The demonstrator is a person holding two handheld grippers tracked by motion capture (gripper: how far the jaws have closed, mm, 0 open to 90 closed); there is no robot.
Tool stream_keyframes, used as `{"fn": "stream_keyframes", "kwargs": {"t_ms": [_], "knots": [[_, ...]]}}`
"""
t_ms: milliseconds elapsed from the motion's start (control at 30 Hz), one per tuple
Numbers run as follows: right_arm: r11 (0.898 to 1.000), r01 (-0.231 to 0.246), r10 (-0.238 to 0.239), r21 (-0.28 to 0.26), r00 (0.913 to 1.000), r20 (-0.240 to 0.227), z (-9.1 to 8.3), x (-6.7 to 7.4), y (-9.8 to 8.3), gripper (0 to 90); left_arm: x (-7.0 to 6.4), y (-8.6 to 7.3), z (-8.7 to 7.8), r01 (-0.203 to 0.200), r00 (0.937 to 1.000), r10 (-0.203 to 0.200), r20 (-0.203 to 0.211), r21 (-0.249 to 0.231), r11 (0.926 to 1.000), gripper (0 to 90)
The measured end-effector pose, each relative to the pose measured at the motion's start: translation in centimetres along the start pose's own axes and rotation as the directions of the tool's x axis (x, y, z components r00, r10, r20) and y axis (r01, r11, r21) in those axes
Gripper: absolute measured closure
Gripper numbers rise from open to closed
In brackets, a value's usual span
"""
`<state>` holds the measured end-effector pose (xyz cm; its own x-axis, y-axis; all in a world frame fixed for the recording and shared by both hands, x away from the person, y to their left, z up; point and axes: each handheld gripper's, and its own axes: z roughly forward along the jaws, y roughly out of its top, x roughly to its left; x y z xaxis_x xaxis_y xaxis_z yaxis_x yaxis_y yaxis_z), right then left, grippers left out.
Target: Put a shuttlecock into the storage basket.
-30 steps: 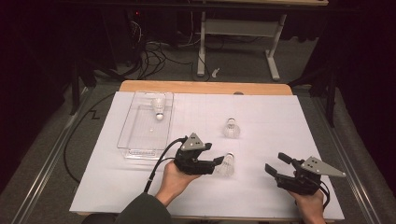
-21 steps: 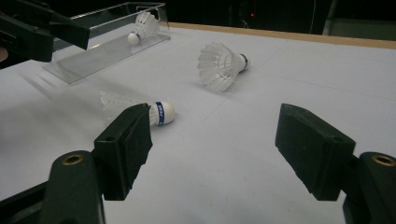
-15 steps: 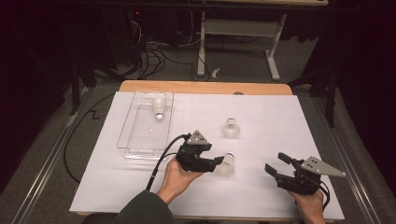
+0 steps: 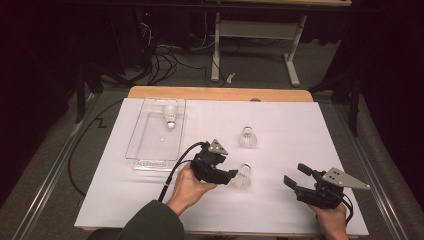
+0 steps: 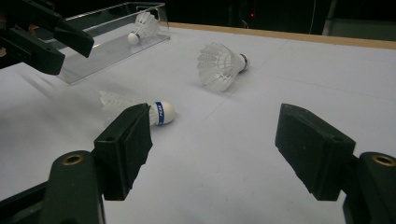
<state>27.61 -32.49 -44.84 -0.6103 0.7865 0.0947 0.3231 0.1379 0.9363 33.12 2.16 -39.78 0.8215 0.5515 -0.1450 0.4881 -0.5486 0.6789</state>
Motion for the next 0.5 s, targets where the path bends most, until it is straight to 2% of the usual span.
{"fn": "stream_keyframes", "kwargs": {"t_ms": [133, 267, 500], "knots": [[1.000, -0.001, 0.001, 0.001, 1.0000, 0.000, 0.0, 0.0, 0.0, 27.4, 0.1, 0.2, 0.2, -0.007, 0.9999, 0.007, 0.008, 0.038, 0.9992, 41.0], [1.000, 0.000, 0.000, 0.000, 1.0000, 0.000, 0.0, 0.0, 0.0, 27.4, 0.1, 0.4, 0.5, -0.020, 0.9998, 0.020, -0.005, 0.075, 0.9970, 42.7], [1.000, 0.001, -0.001, 0.003, 1.0000, 0.000, 0.0, 0.0, 0.0, 27.5, -0.2, 0.6, 1.1, -0.050, 0.9987, 0.051, -0.007, 0.146, 0.9880, 45.1]]}}
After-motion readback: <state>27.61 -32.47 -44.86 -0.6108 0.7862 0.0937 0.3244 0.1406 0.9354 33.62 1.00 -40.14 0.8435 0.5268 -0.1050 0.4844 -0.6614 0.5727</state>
